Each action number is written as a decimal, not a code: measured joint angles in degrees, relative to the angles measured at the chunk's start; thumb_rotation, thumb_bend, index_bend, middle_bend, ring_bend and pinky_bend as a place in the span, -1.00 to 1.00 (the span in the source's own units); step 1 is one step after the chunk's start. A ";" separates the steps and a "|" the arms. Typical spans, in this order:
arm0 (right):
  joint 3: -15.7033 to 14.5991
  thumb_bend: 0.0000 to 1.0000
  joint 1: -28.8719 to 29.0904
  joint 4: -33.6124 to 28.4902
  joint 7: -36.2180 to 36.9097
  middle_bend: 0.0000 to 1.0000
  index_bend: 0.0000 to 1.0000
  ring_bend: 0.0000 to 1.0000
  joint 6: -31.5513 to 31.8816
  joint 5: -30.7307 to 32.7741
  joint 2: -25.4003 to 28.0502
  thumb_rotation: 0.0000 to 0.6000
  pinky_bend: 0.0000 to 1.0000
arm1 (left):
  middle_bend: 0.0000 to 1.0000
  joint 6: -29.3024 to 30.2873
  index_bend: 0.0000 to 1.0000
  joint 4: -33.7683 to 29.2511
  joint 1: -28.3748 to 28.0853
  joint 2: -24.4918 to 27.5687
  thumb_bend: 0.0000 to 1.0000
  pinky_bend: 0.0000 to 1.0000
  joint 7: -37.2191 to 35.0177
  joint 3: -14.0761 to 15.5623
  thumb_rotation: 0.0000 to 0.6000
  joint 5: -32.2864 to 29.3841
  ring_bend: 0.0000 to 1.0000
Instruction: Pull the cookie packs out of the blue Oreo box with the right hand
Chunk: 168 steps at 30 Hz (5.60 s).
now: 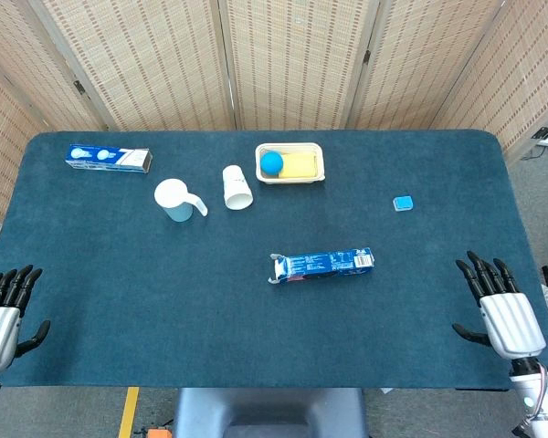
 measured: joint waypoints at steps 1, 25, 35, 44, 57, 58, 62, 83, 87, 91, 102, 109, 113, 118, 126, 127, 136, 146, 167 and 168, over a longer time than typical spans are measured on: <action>-0.06 -0.75 0.59 0.22 0.18 -0.91 -1.00 -0.75 -0.59 -0.64 0.02 1.00 -0.97 | -0.84 0.00 -0.87 -0.07 0.02 0.06 -0.28 -0.79 -0.20 -0.11 1.00 -0.19 -0.90; 6.95 -0.75 22.16 6.40 1.34 -0.63 -0.49 -0.64 -28.94 11.48 -4.43 1.00 -0.87 | -0.84 -0.82 -0.84 -1.08 0.10 1.11 -0.28 -0.59 -4.43 0.08 1.00 -0.47 -0.82; 7.92 -0.75 26.62 11.13 -4.17 -0.63 -0.48 -0.64 -32.52 16.57 -10.72 1.00 -0.87 | -0.84 -0.76 -0.82 -1.19 0.11 1.43 -0.28 -0.60 -4.88 0.32 1.00 0.06 -0.82; 7.58 -0.75 29.39 16.12 -6.32 -0.63 -0.40 -0.62 -35.06 19.51 -15.51 1.00 -0.87 | -0.85 -0.05 -0.90 -0.51 0.23 1.50 -0.28 -0.61 -6.77 0.63 1.00 1.44 -0.84; 7.58 -0.75 31.61 21.49 -3.96 -0.58 -0.20 -0.56 -36.82 21.06 -19.30 1.00 -0.87 | -0.96 0.50 -0.95 0.34 0.21 2.21 -0.28 -0.62 -10.25 1.61 1.00 4.06 -0.84; 7.57 -0.75 31.69 21.71 -3.89 -0.57 -0.17 -0.55 -36.71 21.00 -19.47 1.00 -0.87 | -0.97 0.62 -0.96 0.41 0.22 2.22 -0.28 -0.62 -10.44 1.64 1.00 4.20 -0.84; 7.47 -0.75 31.99 22.35 -3.66 -0.55 -0.09 -0.53 -36.50 20.91 -19.95 1.00 -0.87 | -0.97 0.54 -0.97 0.67 0.18 2.27 -0.28 -0.63 -10.84 1.80 1.00 4.43 -0.85; 6.27 -0.74 32.79 6.13 -9.07 -0.52 0.07 -0.53 -36.52 19.83 -4.41 1.00 -0.87 | -0.97 -2.22 -0.97 0.08 -0.83 3.86 -0.28 -0.63 -12.60 3.45 1.00 5.62 -0.85; 6.13 -0.75 34.39 4.88 -11.24 -0.52 0.08 -0.56 -39.86 22.87 -1.40 1.00 -0.87 | -0.97 -3.10 -0.98 -0.07 -1.10 3.91 -0.28 -0.63 -12.21 3.37 1.00 4.78 -0.85; 5.85 -0.75 34.97 4.98 -10.74 -0.52 0.09 -0.58 -41.29 23.78 0.19 1.00 -0.87 | -0.97 -4.30 -0.98 -0.16 -1.47 3.99 -0.28 -0.63 -11.94 3.20 1.00 3.69 -0.85; 6.89 -0.75 35.21 -0.39 -8.86 -0.52 0.12 -0.60 -40.62 24.36 9.54 1.00 -0.87 | -0.97 -3.21 -1.00 0.56 -1.73 3.24 -0.28 -0.64 -12.00 2.86 1.00 4.09 -0.84; 7.62 -0.74 34.96 -6.79 -10.76 -0.52 0.14 -0.61 -38.39 24.13 16.48 1.00 -0.87 | -0.97 -3.88 -1.00 1.29 -2.07 2.47 -0.28 -0.64 -11.06 2.28 1.00 3.08 -0.83; 7.89 -0.75 34.75 -10.88 -12.53 -0.52 0.15 -0.61 -37.23 25.87 20.02 1.00 -0.87 | -0.97 -3.83 -1.00 1.27 -2.02 2.33 -0.28 -0.64 -10.98 2.26 1.00 2.87 -0.83; 8.23 -0.75 34.11 -14.50 -12.36 -0.52 0.15 -0.62 -36.62 27.31 24.26 1.00 -0.87 | -0.97 -4.72 -1.00 1.36 -2.31 2.33 -0.28 -0.64 -10.97 2.16 1.00 2.21 -0.83; 9.07 -0.75 31.73 -16.95 -6.17 -0.53 0.15 -0.62 -35.86 26.03 29.96 1.00 -0.87 | -0.97 -7.29 -1.00 1.29 -3.33 2.24 -0.28 -0.64 -10.41 1.93 1.00 0.67 -0.83; 9.17 -0.75 31.38 -17.11 -5.32 -0.53 0.15 -0.62 -35.72 25.66 30.54 1.00 -0.87 | -0.97 -7.59 -1.00 1.25 -3.47 2.23 -0.28 -0.64 -10.28 1.94 1.00 0.53 -0.83; 10.50 -0.75 28.09 -18.66 6.18 -0.54 0.16 -0.63 -34.67 20.89 35.82 1.00 -0.87 | -0.97 -8.60 -1.00 0.97 -3.96 2.13 -0.28 -0.64 -9.53 2.01 1.00 -0.08 -0.83; 11.19 -0.75 23.92 -19.05 18.70 -0.55 0.16 -0.63 -30.30 11.71 38.23 1.00 -0.87 | -0.97 -9.30 -1.00 0.90 -4.34 2.05 -0.28 -0.64 -9.14 1.99 1.00 -0.57 -0.83; 3.72 -0.75 20.35 17.23 45.08 -0.55 0.16 -0.58 -14.20 -3.85 -6.30 1.00 -0.87 | -0.97 -10.09 -0.99 1.78 -4.75 3.28 -0.28 -0.64 -13.70 2.26 1.00 -0.13 -0.82; 3.43 -0.75 20.48 19.00 45.42 -0.55 0.15 -0.58 -14.44 -3.71 -7.79 1.00 -0.87 | -0.97 -10.12 -0.99 1.81 -4.76 3.33 -0.28 -0.64 -13.96 2.26 1.00 -0.12 -0.82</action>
